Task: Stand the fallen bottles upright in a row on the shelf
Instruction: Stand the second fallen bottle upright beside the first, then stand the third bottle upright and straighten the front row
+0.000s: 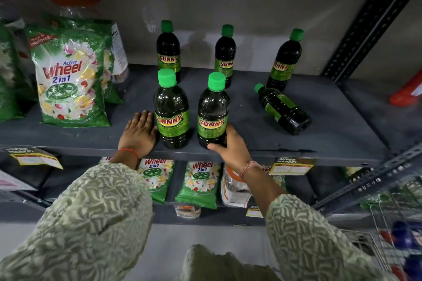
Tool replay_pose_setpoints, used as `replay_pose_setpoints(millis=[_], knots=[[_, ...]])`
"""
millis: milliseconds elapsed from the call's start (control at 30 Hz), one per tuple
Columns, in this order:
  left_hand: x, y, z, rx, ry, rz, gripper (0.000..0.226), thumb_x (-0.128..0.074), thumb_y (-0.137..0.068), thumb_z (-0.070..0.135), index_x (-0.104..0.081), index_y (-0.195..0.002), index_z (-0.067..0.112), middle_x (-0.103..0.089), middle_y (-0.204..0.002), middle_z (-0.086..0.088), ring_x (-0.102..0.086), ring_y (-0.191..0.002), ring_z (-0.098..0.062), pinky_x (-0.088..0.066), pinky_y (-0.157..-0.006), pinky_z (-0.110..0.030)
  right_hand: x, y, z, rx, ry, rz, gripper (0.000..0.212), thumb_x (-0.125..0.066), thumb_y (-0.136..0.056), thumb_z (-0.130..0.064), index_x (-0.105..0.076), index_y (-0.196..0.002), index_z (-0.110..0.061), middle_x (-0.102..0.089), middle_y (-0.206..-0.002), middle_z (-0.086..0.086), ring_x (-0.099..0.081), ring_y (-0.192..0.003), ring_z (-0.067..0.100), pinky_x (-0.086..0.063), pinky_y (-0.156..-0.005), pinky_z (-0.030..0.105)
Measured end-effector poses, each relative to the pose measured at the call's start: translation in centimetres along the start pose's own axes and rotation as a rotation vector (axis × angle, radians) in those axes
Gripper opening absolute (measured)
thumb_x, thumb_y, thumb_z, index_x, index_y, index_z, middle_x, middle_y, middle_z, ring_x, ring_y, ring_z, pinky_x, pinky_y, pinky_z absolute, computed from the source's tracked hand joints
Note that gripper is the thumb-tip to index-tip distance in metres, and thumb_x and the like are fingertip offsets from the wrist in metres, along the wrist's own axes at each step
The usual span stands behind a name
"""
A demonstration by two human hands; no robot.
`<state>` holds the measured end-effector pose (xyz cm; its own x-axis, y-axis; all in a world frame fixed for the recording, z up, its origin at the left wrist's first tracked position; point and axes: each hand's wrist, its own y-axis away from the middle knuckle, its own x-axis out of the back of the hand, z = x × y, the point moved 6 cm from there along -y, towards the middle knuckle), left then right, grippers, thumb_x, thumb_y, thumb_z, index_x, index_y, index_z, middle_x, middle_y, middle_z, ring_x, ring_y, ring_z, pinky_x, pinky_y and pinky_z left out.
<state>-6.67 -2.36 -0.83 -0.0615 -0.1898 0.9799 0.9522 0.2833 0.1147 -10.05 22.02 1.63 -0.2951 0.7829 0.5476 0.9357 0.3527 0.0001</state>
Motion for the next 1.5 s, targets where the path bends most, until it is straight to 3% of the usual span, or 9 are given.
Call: replay_pose_setpoints(millis=[167,233,333,500,567,700,967,1400,1500], knots=[[-0.1,-0.1,-0.1,-0.007,0.008,0.013,0.055,-0.018,-0.097,0.028,-0.002,-0.146,0.01,0.001,-0.158,-0.011,0.002,-0.146,-0.028,-0.006,-0.12,-0.042,0.4,1.2,0.2,0.018,-0.104,0.002,0.105,-0.081,-0.06,-0.037,-0.02,-0.142,-0.012,-0.034,-0.147,0.013,-0.029,-0.137,0.026,-0.026,-0.114,0.041],[-0.2,-0.1,-0.2,-0.002,0.007,0.004,0.055,-0.018,-0.097,0.028,-0.003,-0.146,0.011,0.001,-0.158,-0.01,0.002,-0.146,-0.027,-0.006,-0.12,-0.042,2.9,2.2,-0.3,0.049,-0.096,0.198,0.09,-0.074,-0.071,-0.036,-0.024,-0.141,-0.012,-0.027,-0.151,0.012,-0.023,-0.139,0.025,-0.02,-0.116,0.04],[0.0,-0.3,-0.1,0.013,0.041,-0.005,0.054,-0.019,-0.097,0.027,-0.005,-0.146,0.012,0.0,-0.158,-0.01,0.001,-0.146,-0.028,-0.006,-0.12,-0.042,10.0,0.8,-1.4,0.084,0.311,0.501,0.061,-0.061,-0.082,-0.039,-0.041,-0.132,-0.01,-0.029,-0.149,0.015,-0.026,-0.136,0.03,-0.021,-0.112,0.042],[-0.1,-0.9,-0.2,0.021,-0.015,0.005,0.056,-0.026,-0.096,0.025,-0.008,-0.145,0.006,-0.003,-0.157,-0.016,-0.003,-0.145,-0.033,-0.01,-0.119,-0.047,17.0,-6.7,2.8,-0.393,0.709,0.165,0.064,-0.064,-0.068,-0.059,-0.054,-0.114,-0.016,-0.058,-0.122,0.014,-0.051,-0.113,0.035,-0.04,-0.094,0.04],[0.2,-1.1,-0.6,0.045,0.003,0.031,0.055,-0.028,-0.096,0.024,-0.009,-0.145,0.006,-0.007,-0.157,-0.015,-0.004,-0.145,-0.033,-0.01,-0.118,-0.046,16.7,-8.0,4.0,-0.457,0.62,0.022,0.074,-0.071,-0.056,-0.064,-0.056,-0.114,-0.019,-0.064,-0.114,0.01,-0.058,-0.104,0.032,-0.044,-0.089,0.037],[0.6,-1.0,-0.8,0.061,0.03,0.061,0.054,-0.027,-0.095,0.021,-0.011,-0.145,0.006,-0.009,-0.157,-0.013,-0.005,-0.146,-0.029,-0.01,-0.119,-0.044,14.9,-8.1,4.9,-0.485,0.127,0.124,0.057,-0.078,-0.061,-0.041,-0.062,-0.106,-0.01,-0.065,-0.093,0.012,-0.062,-0.08,0.028,-0.053,-0.078,0.034],[0.1,-0.2,-0.3,0.021,0.018,0.064,0.055,-0.025,-0.095,0.022,-0.007,-0.145,0.009,-0.007,-0.158,-0.011,-0.004,-0.146,-0.027,-0.009,-0.12,-0.041,11.8,-5.7,1.9,-0.153,0.149,0.674,0.09,-0.079,-0.052,-0.055,-0.043,-0.11,0.003,-0.056,-0.114,0.023,-0.051,-0.11,0.038,-0.047,-0.082,0.046],[0.2,0.0,0.2,0.021,0.007,0.063,0.055,-0.023,-0.095,0.023,-0.006,-0.146,0.01,-0.006,-0.158,-0.009,-0.003,-0.146,-0.026,-0.008,-0.12,-0.04,8.8,-5.7,3.7,-0.064,-0.018,0.566,0.109,-0.083,-0.056,-0.039,-0.022,-0.14,-0.008,-0.036,-0.14,0.017,-0.032,-0.131,0.032,-0.03,-0.11,0.047],[0.1,0.0,0.0,0.022,0.012,0.061,0.055,-0.023,-0.095,0.024,-0.006,-0.146,0.01,-0.006,-0.158,-0.008,-0.003,-0.146,-0.026,-0.008,-0.12,-0.039,8.8,-6.2,3.6,-0.074,0.081,0.535,0.096,-0.085,-0.054,-0.037,-0.036,-0.129,-0.003,-0.045,-0.127,0.02,-0.037,-0.122,0.035,-0.03,-0.103,0.042]])
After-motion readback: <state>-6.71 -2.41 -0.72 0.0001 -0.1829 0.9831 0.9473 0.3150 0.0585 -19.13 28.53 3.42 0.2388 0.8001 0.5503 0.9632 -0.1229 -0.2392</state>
